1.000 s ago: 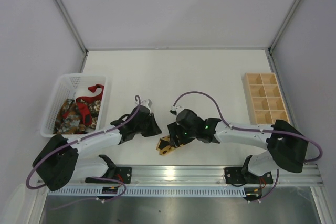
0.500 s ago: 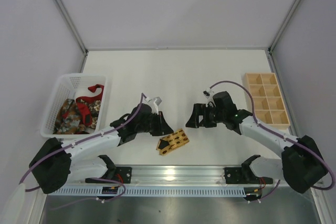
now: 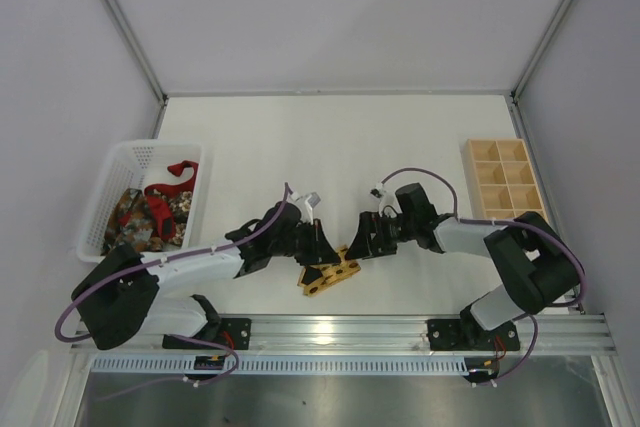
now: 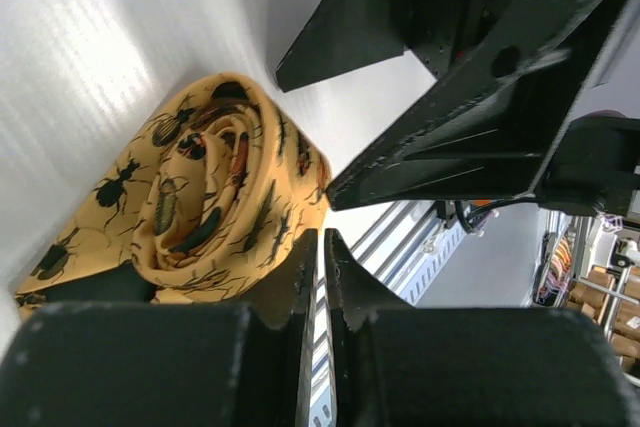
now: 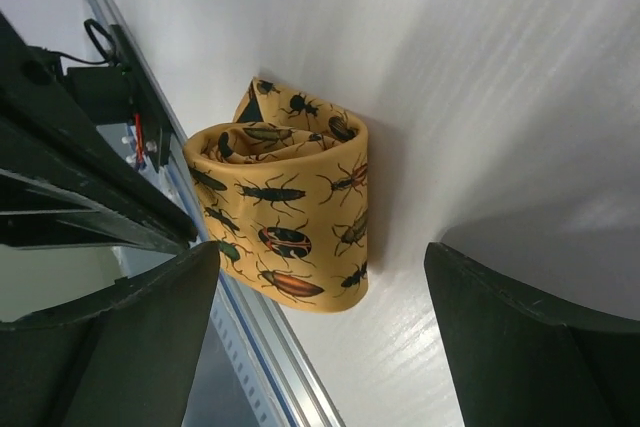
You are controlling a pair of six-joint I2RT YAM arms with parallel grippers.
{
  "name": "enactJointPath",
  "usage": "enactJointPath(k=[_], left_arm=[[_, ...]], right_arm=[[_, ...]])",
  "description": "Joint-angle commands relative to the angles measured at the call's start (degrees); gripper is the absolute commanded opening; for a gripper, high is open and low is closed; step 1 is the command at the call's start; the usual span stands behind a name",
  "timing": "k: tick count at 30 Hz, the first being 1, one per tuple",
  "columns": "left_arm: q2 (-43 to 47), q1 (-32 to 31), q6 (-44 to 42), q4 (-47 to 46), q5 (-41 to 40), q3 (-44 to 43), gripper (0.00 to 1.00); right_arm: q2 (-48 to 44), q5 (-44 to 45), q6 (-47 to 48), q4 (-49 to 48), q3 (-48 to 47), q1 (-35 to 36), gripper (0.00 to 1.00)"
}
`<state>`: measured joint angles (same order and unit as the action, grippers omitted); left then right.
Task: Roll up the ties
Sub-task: Roll the tie, then place the rolled tie into the container
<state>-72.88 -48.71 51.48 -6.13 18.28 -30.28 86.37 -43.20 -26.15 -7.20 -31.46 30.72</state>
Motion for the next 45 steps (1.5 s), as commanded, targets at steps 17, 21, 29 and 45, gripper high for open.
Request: enactJointPath(k=[17,21,29,45], left_arm=[[4.06,-0.16,-0.25,0.16,-3.52,7.96,0.1],[5.2,0.1,0.19,-0.64,-3.96,10.33,0.1],[6.43,0.89,0.11,-1.43,-3.96,12.61,0.1],[6.35,2.74,-0.07,-5.38,-3.17,16.22,0.1]], right_arm=[[9.43,-4.79,1.01,-6.07,-2.37,4.08,0.89],[11.1,-3.74,0.75,-6.86,-2.99,6.54,0.88],[14.96,-3.29,-2.32,-11.6,-2.99,9.7,0.84],[20.07,-2.77,-8.21,-21.18,-2.11,13.05,0.29]])
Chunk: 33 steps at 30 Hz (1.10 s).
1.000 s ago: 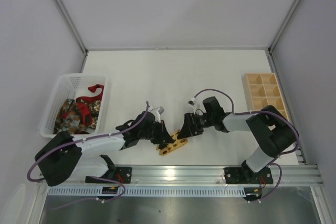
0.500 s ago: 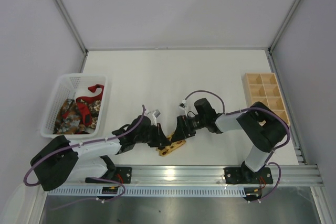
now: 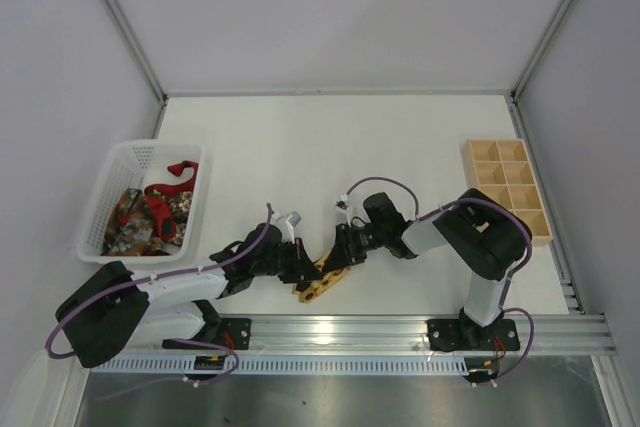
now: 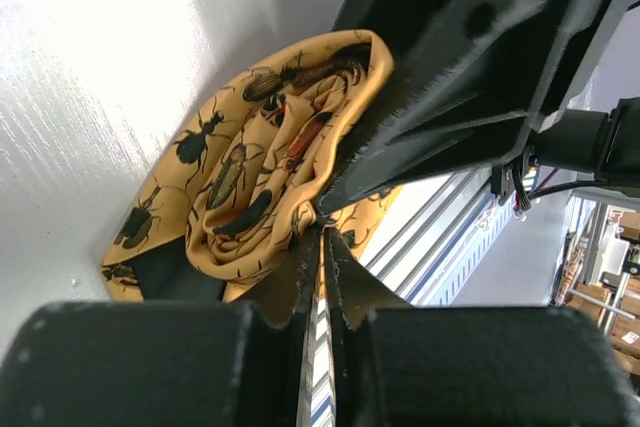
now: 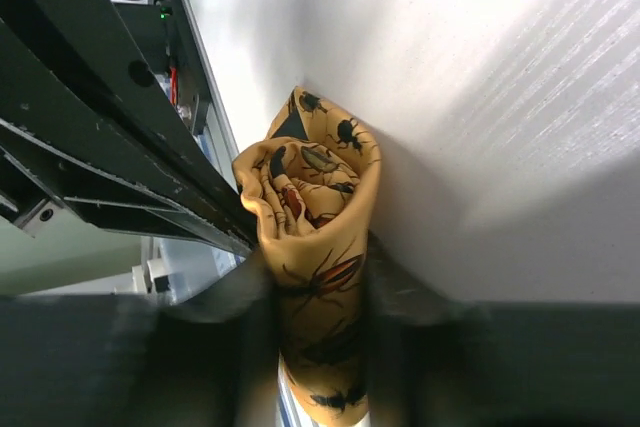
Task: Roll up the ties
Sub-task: Place the rolled tie into the container
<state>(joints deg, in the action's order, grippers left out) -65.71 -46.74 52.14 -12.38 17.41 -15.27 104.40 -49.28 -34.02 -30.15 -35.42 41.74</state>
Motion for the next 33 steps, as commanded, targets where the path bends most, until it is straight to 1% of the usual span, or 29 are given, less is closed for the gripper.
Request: enactJointPath(k=[1,3,4,6,7,8,9,10,11,12,13,14,15,16,17,18,19,20,22,23,24,26,28,29,33], left_arm=[[-0.99,0.86,-0.81,0.87,-2.2,0.94,0.1],[-1.08,0.86,-1.16,0.52,-2.03,0.42,0.11],[-0.91,0.95,-1.16,0.43,-1.85,0.33,0.12],[0.93,1.04,-1.34,0.69,-1.85,-0.63,0.22],[1.89,1.04,-1.51,1.39,-2.03,-1.25,0.25],[3.04,1.04,-2.3,2.35,-2.9,-2.04,0.32],[5.66,1.04,-2.91,5.06,-3.43,-3.87,0.34],[6.73,1.04,-3.44,6.39,-4.04,-4.85,0.35],[7.96,1.04,-4.32,7.62,-5.35,-5.9,0.36],[9.71,1.04,-5.02,8.94,-5.8,-7.83,0.36],[10.42,1.04,-5.47,10.09,-5.98,-8.63,0.36],[10.86,1.04,-6.08,10.27,-5.9,-9.16,0.36],[11.13,1.04,-6.17,10.36,-5.63,-10.12,0.36],[11.05,1.04,-6.52,9.93,-5.28,-10.48,0.35],[10.7,1.04,-6.35,9.31,-3.98,-10.66,0.35],[10.17,1.04,-6.26,8.7,-3.18,-10.66,0.35],[9.21,0.95,-6.0,7.3,-2.13,-10.66,0.35],[8.68,0.86,-5.74,6.33,-1.33,-10.23,0.34],[7.62,0.69,-5.38,4.57,0.69,-9.52,0.34],[7.27,0.69,-5.29,3.34,1.39,-9.26,0.34],[6.92,0.77,-5.56,3.33,2.97,-9.34,0.34],[6.04,0.69,-5.56,2.2,4.38,-9.26,0.34],[5.6,0.6,-5.38,1.66,5.61,-9.08,0.34],[5.16,0.6,-5.29,0.44,6.31,-8.73,0.34],[4.1,0.6,-6.69,0.34,7.64,-9.34,0.33]], right_arm=[[1.34,3.83,-0.69,1.76,1.93,2.03,0.2],[0.37,5.41,-0.79,2.72,1.85,2.3,0.0],[-0.33,6.29,-0.78,3.6,1.58,2.3,0.0],[-3.75,9.96,0.26,8.69,0.53,2.21,0.0],[-5.85,12.16,0.44,14.01,0.09,1.69,0.0],[-9.7,14.88,0.53,17.46,-0.52,1.16,0.0],[-12.09,19.96,0.53,20.63,-2.18,0.55,0.0],[-14.2,22.88,0.45,24.23,-3.33,-0.42,0.0],[-18.4,26.48,0.19,32.53,-4.56,-2.43,0.0],[-20.36,32.69,-0.08,36.01,-5.62,-4.01,0.0],[-21.94,34.93,-0.26,41.78,-7.71,-5.6,0.0],[-23.61,37.82,-0.78,45.23,-9.04,-9.09,0.0],[-25.8,43.33,-1.22,48.05,-10.18,-11.22,0.0],[-26.61,43.91,-0.27,52.08,-12.72,-13.67,0.0],[-26.88,44.18,0.0,54.47,-14.22,-19.79,0.0],[-26.45,43.92,0.27,56.59,-16.24,-22.72,0.0],[-25.83,42.35,2.1,59.22,-19.74,-26.84,0.0],[-24.96,37.55,3.86,59.59,-21.95,-33.06,0.0],[-21.18,35.22,7.98,61.33,-26.34,-38.37,0.0],[-18.99,31.73,12.44,62.74,-32.37,-40.22,0.0],[-15.32,30.31,14.4,65.54,-34.87,-44.59,0.0],[-11.6,26.19,16.87,68.81,-42.32,-47.7,0.0],[-8.18,24.67,18.19,72.32,-46.04,-50.25,0.0],[-7.72,25.36,20.29,72.69,-48.14,-50.52,0.0],[-5.27,24.49,24.95,71.47,-51.84,-50.79,0.0]])
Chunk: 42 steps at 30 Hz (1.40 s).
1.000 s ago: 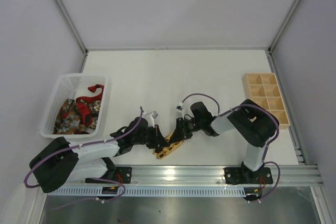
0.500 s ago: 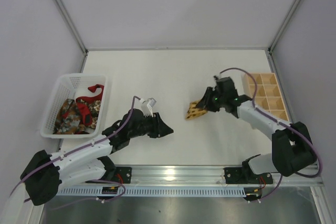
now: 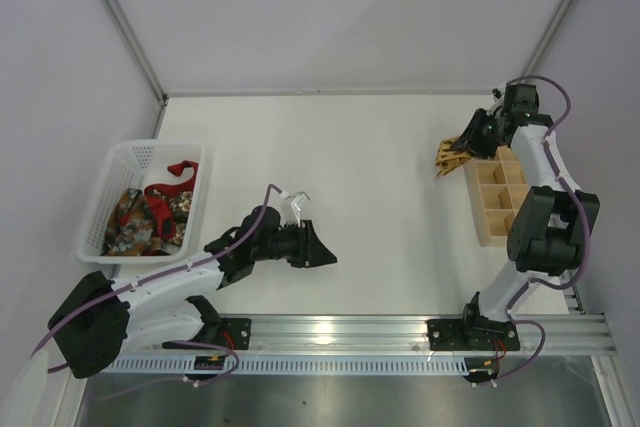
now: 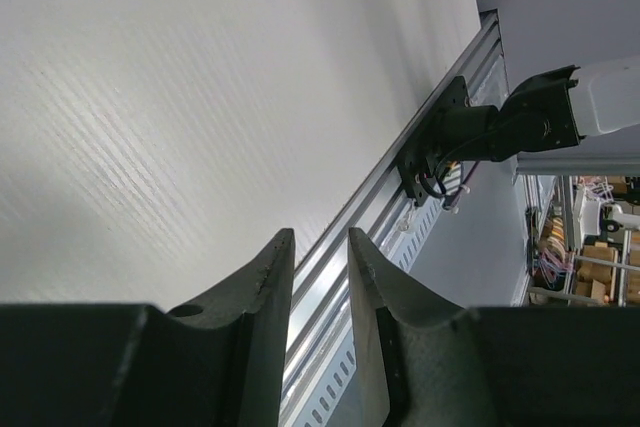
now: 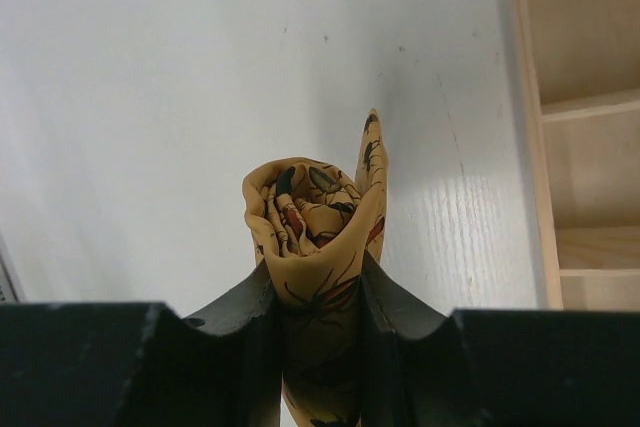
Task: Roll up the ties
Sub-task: Place the rolled tie into the container
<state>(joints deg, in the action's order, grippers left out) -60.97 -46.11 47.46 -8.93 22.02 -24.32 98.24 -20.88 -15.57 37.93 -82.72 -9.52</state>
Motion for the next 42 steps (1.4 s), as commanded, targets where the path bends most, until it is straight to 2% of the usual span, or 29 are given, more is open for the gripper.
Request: enactJointPath(k=[1,6,12,17,29,34,42], left_arm=[[-0.82,-0.04,-2.11,-3.2,3.64,-0.38,0.33],[-0.64,0.05,-3.34,-2.41,4.26,-0.82,0.33],[-0.64,0.05,-3.95,-2.06,4.08,-0.47,0.34],[-3.27,0.14,-4.13,-3.29,5.4,-0.73,0.34],[-5.47,0.14,-4.92,-3.29,6.37,-2.23,0.33],[-6.09,0.23,-5.27,-2.59,6.46,-2.49,0.34],[-6.27,0.75,-5.8,-2.06,6.46,-2.75,0.33]], right_arm=[[1.43,-3.12,6.35,3.46,-5.43,0.12,0.0],[5.73,-0.04,7.39,6.35,-9.65,-1.81,0.0],[8.37,-0.65,11.35,11.53,-12.11,-5.6,0.0],[8.64,2.77,14.86,14.36,-13.79,-6.39,0.0],[9.25,16.3,23.04,8.48,-9.13,-6.3,0.0],[9.95,19.3,23.57,3.73,-6.59,-6.3,0.0],[13.82,23.78,25.86,2.15,-6.93,-6.13,0.0]])
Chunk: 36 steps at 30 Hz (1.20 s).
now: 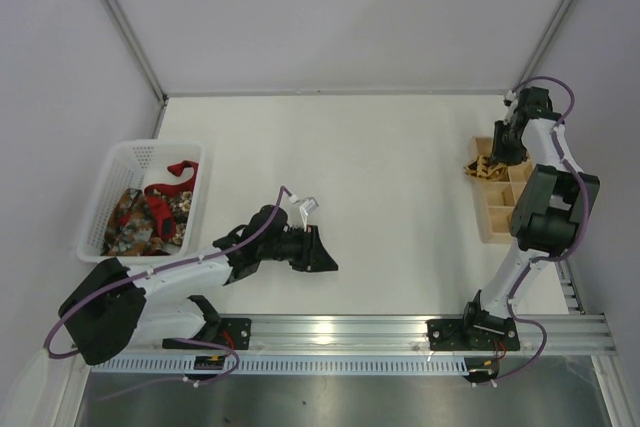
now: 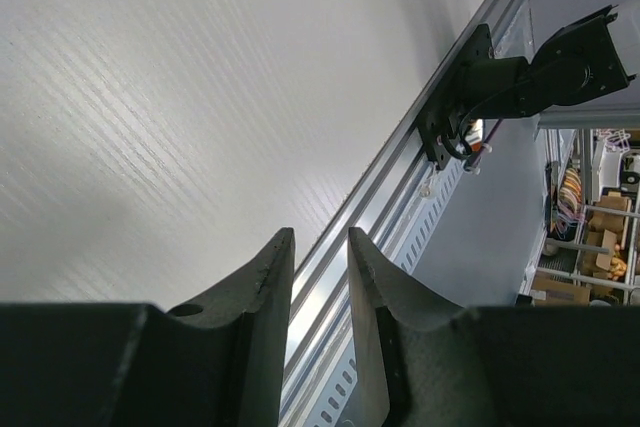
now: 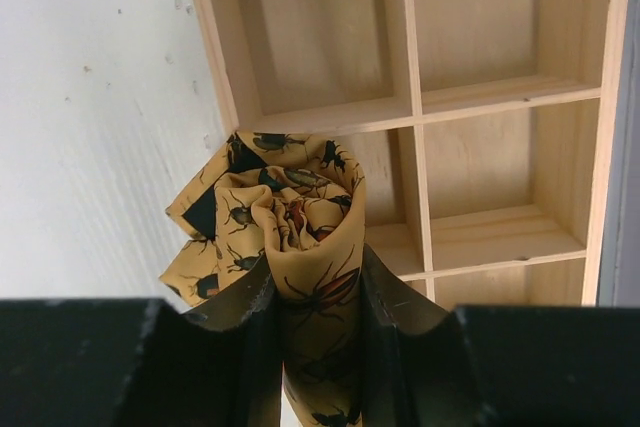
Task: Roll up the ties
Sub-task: Place the rolled tie into the container
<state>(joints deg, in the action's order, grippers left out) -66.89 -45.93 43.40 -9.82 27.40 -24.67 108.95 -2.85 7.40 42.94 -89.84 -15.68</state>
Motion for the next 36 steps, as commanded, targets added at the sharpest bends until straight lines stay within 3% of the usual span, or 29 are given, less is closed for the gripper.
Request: enactJointPath(k=[1,22,29,33,34,36], left_arm=[[-0.6,0.49,-1.74,-1.25,1.08,-2.4,0.34],[-2.45,1.28,-1.91,-1.69,1.87,-1.88,0.34],[-3.24,1.46,-1.82,-2.04,2.22,-2.05,0.34],[-3.07,1.46,-1.74,-2.22,2.22,-1.97,0.34],[-2.98,1.46,-1.74,-2.13,2.22,-1.88,0.34],[-2.89,1.46,-1.65,-2.04,2.13,-1.88,0.35]], right_arm=[[3.46,7.32,2.88,-2.95,0.11,0.21,0.0],[14.98,22.54,4.29,-8.83,-1.12,3.38,0.0],[18.4,18.68,2.45,-7.17,-3.67,3.55,0.01],[17.18,12.54,-2.12,-6.46,-3.24,1.8,0.23],[15.52,12.17,-2.3,-7.25,-2.71,1.62,0.34],[14.37,10.68,-2.82,-7.34,-2.62,1.53,0.43]])
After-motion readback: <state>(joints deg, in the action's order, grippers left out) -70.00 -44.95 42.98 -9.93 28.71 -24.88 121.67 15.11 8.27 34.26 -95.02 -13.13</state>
